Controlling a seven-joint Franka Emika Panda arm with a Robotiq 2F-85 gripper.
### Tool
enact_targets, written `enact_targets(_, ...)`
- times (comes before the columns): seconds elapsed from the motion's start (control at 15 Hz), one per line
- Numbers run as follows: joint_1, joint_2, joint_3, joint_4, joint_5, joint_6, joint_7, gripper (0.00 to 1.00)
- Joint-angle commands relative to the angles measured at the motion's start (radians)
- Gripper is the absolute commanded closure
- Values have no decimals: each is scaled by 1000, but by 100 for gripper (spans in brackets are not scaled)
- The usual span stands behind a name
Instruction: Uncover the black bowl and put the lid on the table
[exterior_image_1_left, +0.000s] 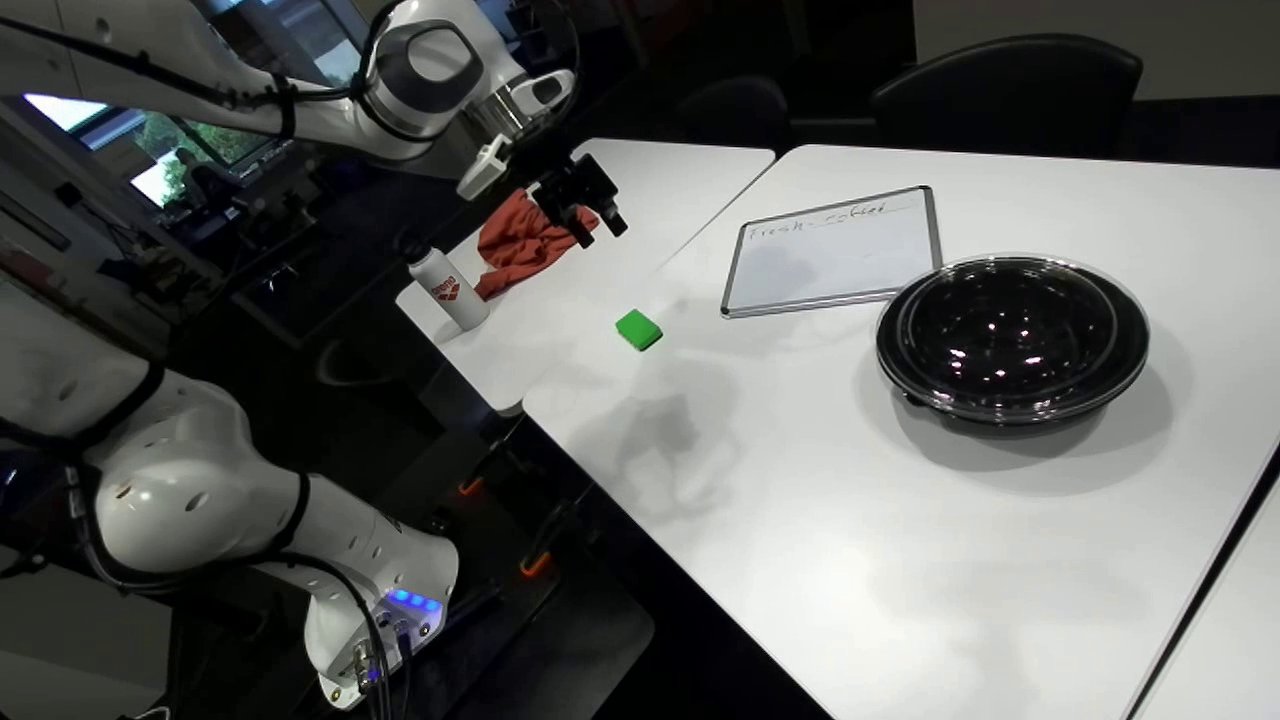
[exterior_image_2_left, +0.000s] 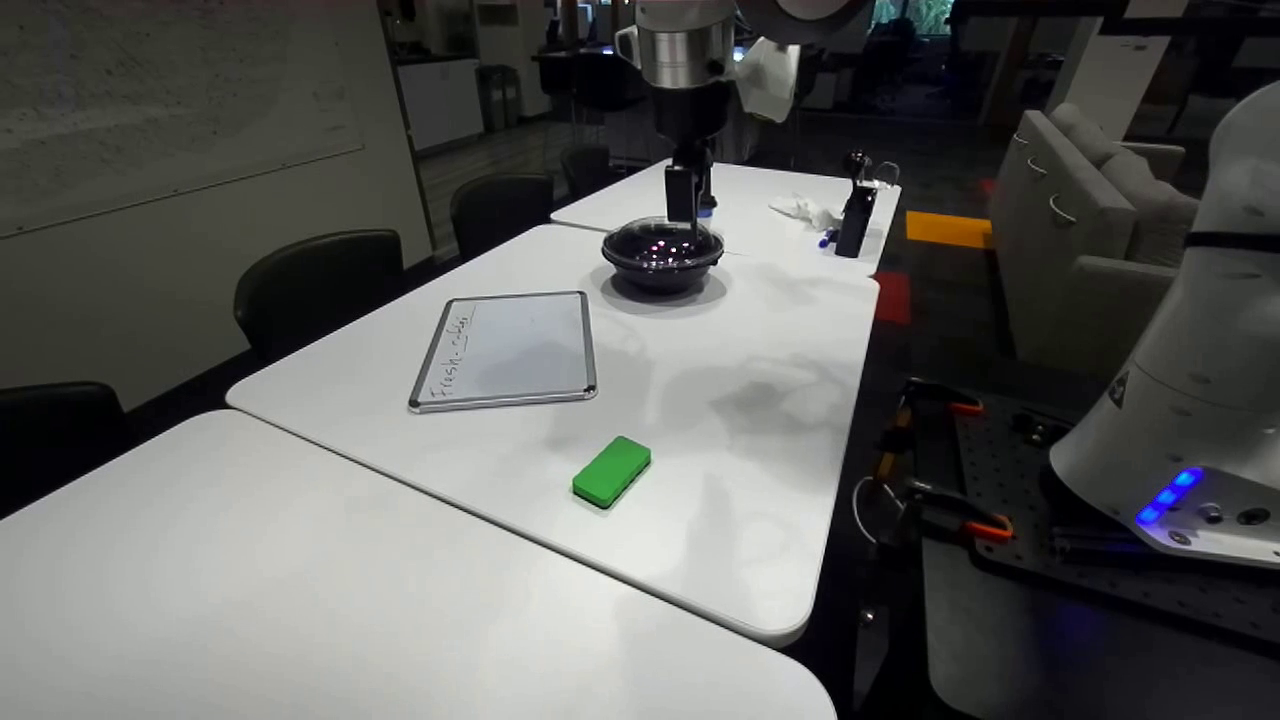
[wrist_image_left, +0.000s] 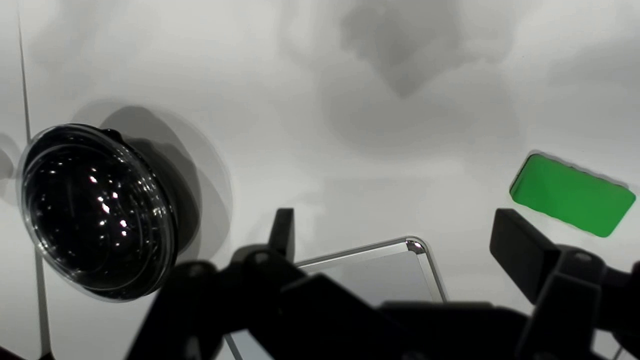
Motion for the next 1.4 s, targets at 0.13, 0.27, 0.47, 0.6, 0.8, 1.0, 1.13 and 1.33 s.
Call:
enact_targets(0.13,-13,57,-79,61,-73,81,-65,0)
enact_targets(0.27,-40,147,-133,143,-134,133,-96,0)
enact_targets(0.47,-68,293,-189,295,-79,131,-228,0)
enact_targets(0.6,-92,405,-200,419,-7,90,-343,0)
enact_targets(0.8,-138,555,-184,584,111,43,-473,0)
enact_targets(1.0,-163,659,-178,711,169,-1,-524,0)
enact_targets(1.13,-145,618,-196,625,138,59,-489,0)
enact_targets(1.33,-145,622,-196,623,138,60,-488,0)
